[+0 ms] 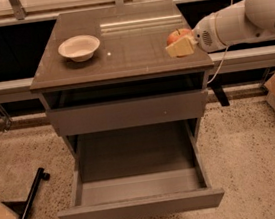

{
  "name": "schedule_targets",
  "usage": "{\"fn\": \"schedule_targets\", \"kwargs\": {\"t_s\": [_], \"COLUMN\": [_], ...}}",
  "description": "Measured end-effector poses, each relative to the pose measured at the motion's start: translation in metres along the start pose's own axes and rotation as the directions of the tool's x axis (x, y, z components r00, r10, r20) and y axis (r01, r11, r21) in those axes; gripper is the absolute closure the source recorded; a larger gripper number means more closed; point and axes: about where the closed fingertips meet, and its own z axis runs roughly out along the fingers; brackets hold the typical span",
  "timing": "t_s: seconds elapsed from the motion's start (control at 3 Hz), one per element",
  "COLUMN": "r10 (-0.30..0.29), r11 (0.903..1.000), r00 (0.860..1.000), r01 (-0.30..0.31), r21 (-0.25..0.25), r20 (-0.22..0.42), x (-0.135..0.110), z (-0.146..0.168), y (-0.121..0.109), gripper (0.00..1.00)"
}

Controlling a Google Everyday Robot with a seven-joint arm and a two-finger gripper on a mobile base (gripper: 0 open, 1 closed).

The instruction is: Place apple into middle drawer

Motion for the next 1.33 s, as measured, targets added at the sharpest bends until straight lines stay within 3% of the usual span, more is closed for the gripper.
{"fn": "schedule_targets", "kwargs": {"t_s": [0.33,0.67,1.0,1.33], "r10": [-0.058,-0.056,0.015,0.062], "r11": [0.9909,0.9624,0.9387,0.9482], "r00": [0.998,0.993,0.978,0.963], "r01": [0.054,0.026,-0.086,-0.139], "r21": [-0.123,-0.270,-0.334,-0.286], "r20": [-0.034,-0.104,-0.210,-0.261], "x": [0.024,0.073,0.155,0.201], "z": [-0.032,-0.030,0.015,0.065], "y": [0.045,0.086,0.105,0.098], "gripper": [1.00,1.00,1.00,1.00]}}
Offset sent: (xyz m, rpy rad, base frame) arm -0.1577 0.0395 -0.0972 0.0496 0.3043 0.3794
